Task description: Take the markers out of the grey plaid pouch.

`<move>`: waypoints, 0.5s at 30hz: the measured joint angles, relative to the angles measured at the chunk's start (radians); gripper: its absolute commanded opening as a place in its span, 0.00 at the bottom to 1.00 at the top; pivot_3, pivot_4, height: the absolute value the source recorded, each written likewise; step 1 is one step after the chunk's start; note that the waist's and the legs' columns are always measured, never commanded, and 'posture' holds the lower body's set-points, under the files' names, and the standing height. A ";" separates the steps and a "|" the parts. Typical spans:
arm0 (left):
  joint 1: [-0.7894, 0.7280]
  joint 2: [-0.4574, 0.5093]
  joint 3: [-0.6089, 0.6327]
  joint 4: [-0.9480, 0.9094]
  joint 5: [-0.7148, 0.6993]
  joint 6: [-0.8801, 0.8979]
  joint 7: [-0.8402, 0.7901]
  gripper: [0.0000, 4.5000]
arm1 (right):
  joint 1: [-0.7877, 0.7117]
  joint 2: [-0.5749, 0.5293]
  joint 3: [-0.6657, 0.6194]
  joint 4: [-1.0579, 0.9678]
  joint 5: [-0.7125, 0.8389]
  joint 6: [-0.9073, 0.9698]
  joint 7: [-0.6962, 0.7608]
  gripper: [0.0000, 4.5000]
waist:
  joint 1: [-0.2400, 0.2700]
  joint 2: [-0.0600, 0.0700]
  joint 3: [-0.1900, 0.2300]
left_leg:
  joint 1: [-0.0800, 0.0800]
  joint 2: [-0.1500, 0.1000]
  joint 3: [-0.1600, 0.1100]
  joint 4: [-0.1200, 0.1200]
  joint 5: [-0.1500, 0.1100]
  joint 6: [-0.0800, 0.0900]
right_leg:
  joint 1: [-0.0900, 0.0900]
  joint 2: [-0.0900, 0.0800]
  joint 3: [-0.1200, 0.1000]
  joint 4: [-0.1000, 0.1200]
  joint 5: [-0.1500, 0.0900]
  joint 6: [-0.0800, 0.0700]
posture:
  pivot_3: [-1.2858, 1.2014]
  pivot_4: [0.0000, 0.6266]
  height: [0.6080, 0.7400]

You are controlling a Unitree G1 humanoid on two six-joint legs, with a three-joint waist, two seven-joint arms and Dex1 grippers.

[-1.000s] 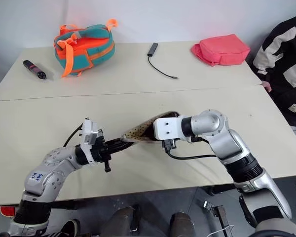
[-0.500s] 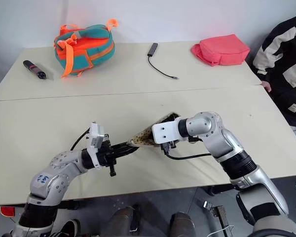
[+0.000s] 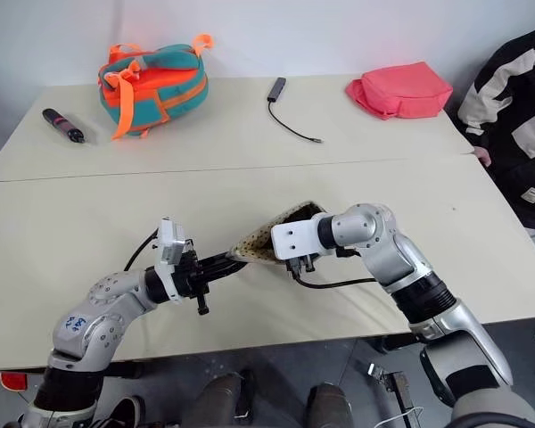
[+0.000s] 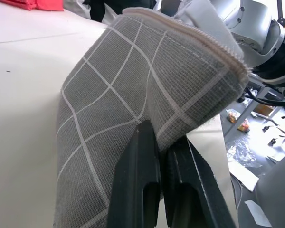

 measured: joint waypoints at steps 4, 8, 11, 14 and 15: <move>0.001 0.001 0.001 0.000 0.016 -0.039 0.003 0.00 | 0.009 -0.003 -0.019 -0.042 0.026 0.060 0.011 0.15 | -0.001 0.000 0.000 | 0.000 0.000 0.000 0.000 0.000 0.000 | 0.000 0.000 0.000 0.000 0.000 0.000 | 0.52 0.24 1.00; 0.005 0.007 0.001 0.000 0.023 -0.063 0.002 0.00 | 0.009 -0.003 -0.024 -0.061 0.038 0.092 0.016 0.15 | -0.002 0.000 0.000 | 0.000 0.000 0.000 0.000 0.000 0.000 | 0.000 0.000 0.000 0.000 0.000 0.000 | 0.52 0.24 1.00; 0.009 0.010 0.000 0.001 0.036 -0.081 0.003 0.00 | 0.009 -0.003 -0.026 -0.063 0.050 0.100 0.022 0.15 | 0.000 0.000 0.000 | 0.000 0.000 0.000 0.000 0.000 0.000 | 0.000 0.000 0.000 0.000 0.000 0.000 | 0.52 0.24 1.00; 0.008 0.002 0.003 0.005 0.049 -0.101 0.013 0.00 | 0.009 -0.005 -0.033 -0.067 0.068 0.116 0.030 0.15 | 0.000 0.000 0.000 | 0.000 0.000 0.000 0.000 0.000 0.000 | 0.000 0.000 0.000 0.000 0.000 0.000 | 0.52 0.24 1.00; 0.008 -0.009 0.005 0.010 0.049 -0.103 0.022 0.00 | 0.009 -0.009 -0.033 -0.067 0.067 0.111 0.029 0.15 | 0.000 0.000 0.000 | 0.000 0.000 0.000 0.000 0.000 0.000 | 0.000 0.000 0.000 0.000 0.000 0.000 | 0.52 0.24 1.00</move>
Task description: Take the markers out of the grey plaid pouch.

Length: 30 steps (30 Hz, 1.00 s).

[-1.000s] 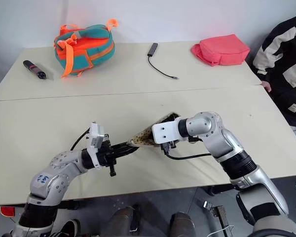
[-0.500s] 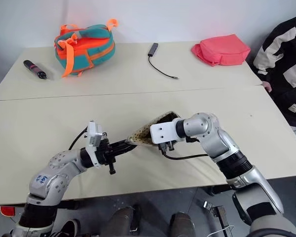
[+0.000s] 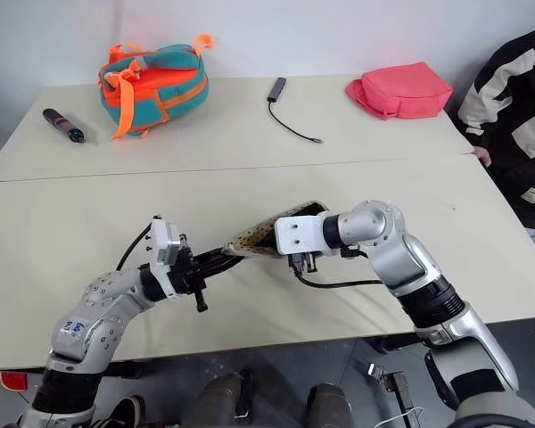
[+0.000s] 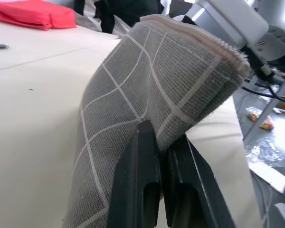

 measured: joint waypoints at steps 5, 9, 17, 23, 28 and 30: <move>-0.028 -0.064 0.024 0.023 -0.091 0.095 0.049 0.00 | 0.006 -0.012 0.007 0.000 -0.036 -0.027 -0.021 0.14 | 0.000 0.000 0.000 | 0.000 0.000 0.000 0.000 0.000 0.000 | 0.000 0.000 0.000 0.000 0.000 0.000 | 0.52 0.24 1.00; -0.035 -0.078 0.050 0.024 -0.177 0.189 0.085 0.00 | 0.007 -0.002 0.015 0.002 -0.060 -0.035 -0.038 0.14 | -0.002 0.000 0.000 | 0.000 0.000 0.000 0.000 0.000 0.000 | 0.000 0.000 0.000 0.000 0.000 0.000 | 0.52 0.24 1.00; -0.035 -0.073 0.077 0.020 -0.253 0.270 0.113 0.00 | 0.006 -0.002 0.028 0.010 -0.085 -0.115 -0.050 0.14 | -0.001 0.000 0.000 | 0.000 0.000 0.000 0.001 0.000 0.000 | 0.001 0.000 0.000 0.000 0.000 0.000 | 0.52 0.24 1.00; -0.035 -0.100 0.089 0.020 -0.295 0.301 0.141 0.00 | 0.002 -0.021 0.023 0.025 -0.086 -0.196 -0.051 0.14 | 0.000 0.000 0.000 | 0.000 0.000 -0.002 0.001 0.000 0.000 | 0.003 0.000 -0.001 -0.001 0.000 0.000 | 0.52 0.24 1.00; -0.035 -0.091 0.093 0.017 -0.292 0.299 0.138 0.00 | -0.003 -0.008 0.019 0.046 -0.085 -0.236 -0.064 0.14 | -0.002 0.000 0.000 | 0.001 0.000 -0.002 0.001 0.000 0.000 | 0.003 0.000 -0.002 -0.001 0.000 0.000 | 0.52 0.24 1.00; -0.035 -0.084 0.101 0.010 -0.292 0.296 0.136 0.00 | -0.016 -0.001 0.017 0.062 -0.085 -0.261 -0.072 0.14 | -0.002 0.000 0.000 | 0.001 0.000 -0.002 0.001 0.000 0.000 | 0.003 0.000 -0.002 -0.001 0.000 0.000 | 0.52 0.24 1.00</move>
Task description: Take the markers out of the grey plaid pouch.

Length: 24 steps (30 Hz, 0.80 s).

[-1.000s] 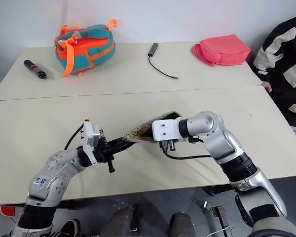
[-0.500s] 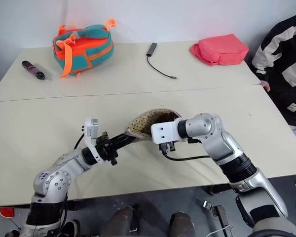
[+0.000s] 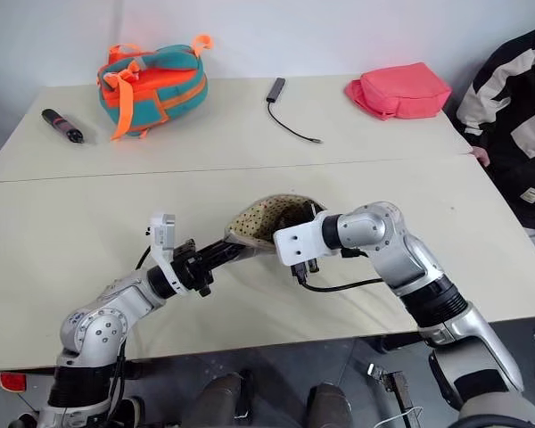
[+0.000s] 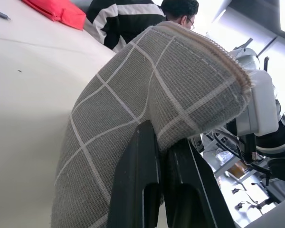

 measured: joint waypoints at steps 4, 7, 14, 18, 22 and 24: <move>0.000 0.001 0.017 -0.013 -0.005 -0.017 0.002 0.00 | -0.035 0.006 -0.011 0.036 0.000 -0.073 -0.025 0.14 | 0.000 0.000 0.000 | 0.000 0.000 0.000 0.000 0.000 0.000 | 0.000 0.000 0.000 0.000 0.000 0.000 | 0.52 0.24 1.00; -0.001 -0.016 0.036 -0.012 -0.039 -0.003 0.025 0.00 | -0.054 0.006 -0.015 0.065 0.000 -0.127 -0.043 0.14 | 0.002 0.000 0.000 | 0.000 0.000 -0.001 0.001 0.000 0.000 | 0.002 0.000 -0.001 -0.001 0.000 0.000 | 0.52 0.24 1.00; -0.003 -0.019 -0.001 -0.011 -0.001 -0.022 0.024 0.00 | -0.025 -0.012 -0.018 0.069 0.041 -0.109 0.006 0.14 | 0.003 -0.001 0.000 | 0.000 -0.001 -0.003 0.001 0.000 0.000 | 0.004 0.000 -0.002 -0.002 0.000 0.000 | 0.52 0.24 1.00; -0.007 -0.004 -0.006 -0.011 0.022 -0.036 0.015 0.00 | -0.018 0.004 -0.021 0.078 0.039 -0.109 -0.029 0.14 | -0.002 -0.001 0.000 | 0.001 0.000 -0.002 0.001 0.000 0.000 | 0.004 0.001 -0.002 -0.002 0.000 0.000 | 0.52 0.24 1.00; -0.004 0.026 -0.001 -0.011 0.051 -0.091 -0.010 0.00 | -0.054 0.021 -0.022 0.101 0.036 -0.104 -0.055 0.14 | -0.002 -0.001 0.000 | 0.001 0.000 -0.003 0.000 0.000 0.000 | 0.003 0.001 -0.002 -0.003 0.000 0.000 | 0.52 0.24 1.00; 0.004 0.053 -0.012 -0.012 0.091 -0.133 -0.032 0.00 | -0.054 0.029 -0.022 0.100 0.050 -0.073 -0.052 0.14 | 0.001 -0.001 0.000 | 0.001 0.000 -0.003 0.000 0.000 0.000 | 0.004 0.001 -0.002 -0.004 0.000 0.000 | 0.52 0.24 1.00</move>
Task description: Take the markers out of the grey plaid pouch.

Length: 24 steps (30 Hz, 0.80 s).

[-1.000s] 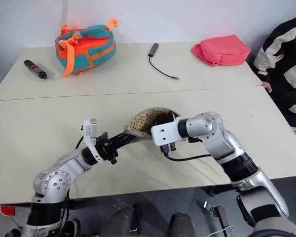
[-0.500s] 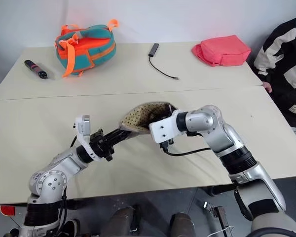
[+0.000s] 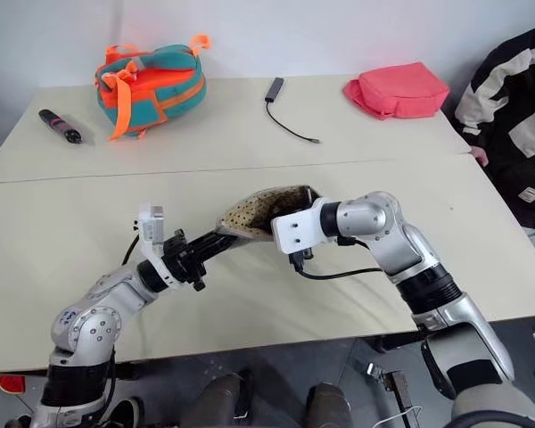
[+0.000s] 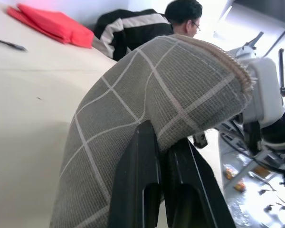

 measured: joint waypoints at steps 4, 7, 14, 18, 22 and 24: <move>0.033 0.039 -0.039 0.002 0.114 -0.122 -0.045 0.00 | 0.013 0.003 -0.001 -0.015 0.039 0.093 0.020 0.14 | 0.003 0.000 0.000 | 0.000 0.000 0.000 0.000 0.000 0.000 | 0.000 0.000 0.000 -0.001 0.000 0.000 | 0.52 0.24 1.00; 0.042 0.067 -0.081 0.021 0.221 -0.235 -0.078 0.00 | 0.032 -0.005 -0.003 -0.041 0.070 0.173 0.040 0.14 | 0.002 0.000 0.000 | 0.000 0.000 0.000 0.000 0.000 0.000 | 0.000 0.000 0.000 0.000 0.000 0.000 | 0.52 0.24 1.00; 0.041 0.043 -0.084 0.082 0.300 -0.357 -0.071 0.00 | 0.045 -0.030 -0.044 -0.066 0.117 0.254 0.061 0.14 | 0.001 0.000 0.000 | 0.000 0.000 0.000 -0.001 -0.001 0.000 | 0.000 0.000 0.000 0.000 0.000 0.000 | 0.52 0.24 1.00; 0.023 0.015 -0.067 0.107 0.299 -0.367 -0.042 0.00 | 0.037 -0.066 -0.078 -0.066 0.136 0.250 0.081 0.14 | 0.003 0.000 0.000 | 0.000 0.000 0.000 -0.001 -0.001 0.000 | 0.000 0.000 0.000 0.000 0.000 0.000 | 0.52 0.24 1.00; 0.024 0.019 -0.044 0.159 0.317 -0.369 -0.023 0.00 | 0.059 -0.102 -0.105 -0.079 0.172 0.213 0.120 0.14 | 0.002 0.000 0.000 | 0.000 0.000 0.000 -0.001 -0.001 0.000 | 0.000 0.000 0.000 0.000 0.000 0.000 | 0.52 0.24 1.00; 0.024 0.018 -0.044 0.159 0.326 -0.372 -0.020 0.00 | 0.074 -0.100 -0.111 -0.088 0.202 0.199 0.134 0.14 | 0.001 0.000 0.000 | 0.000 0.000 0.000 -0.001 -0.001 0.000 | 0.000 0.000 0.000 0.000 0.000 0.000 | 0.52 0.24 1.00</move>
